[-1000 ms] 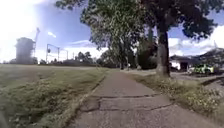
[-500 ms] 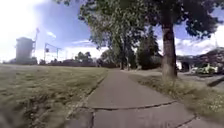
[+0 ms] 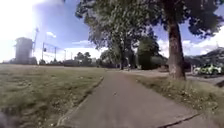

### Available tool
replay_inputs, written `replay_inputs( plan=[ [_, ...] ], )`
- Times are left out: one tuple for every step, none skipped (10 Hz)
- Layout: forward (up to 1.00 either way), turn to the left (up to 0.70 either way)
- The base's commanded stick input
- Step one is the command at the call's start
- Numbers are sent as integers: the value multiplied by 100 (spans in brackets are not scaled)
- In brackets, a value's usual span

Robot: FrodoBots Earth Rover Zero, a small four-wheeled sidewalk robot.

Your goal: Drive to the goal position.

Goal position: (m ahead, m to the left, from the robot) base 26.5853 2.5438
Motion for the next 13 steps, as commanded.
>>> replay_inputs(
  plan=[
    [100,0],
    [100,0],
    [100,0],
    [100,0],
    [100,0],
    [100,0],
    [100,0],
    [100,0],
    [100,0],
    [100,0],
    [100,0],
    [100,0],
    [100,0]
  ],
)
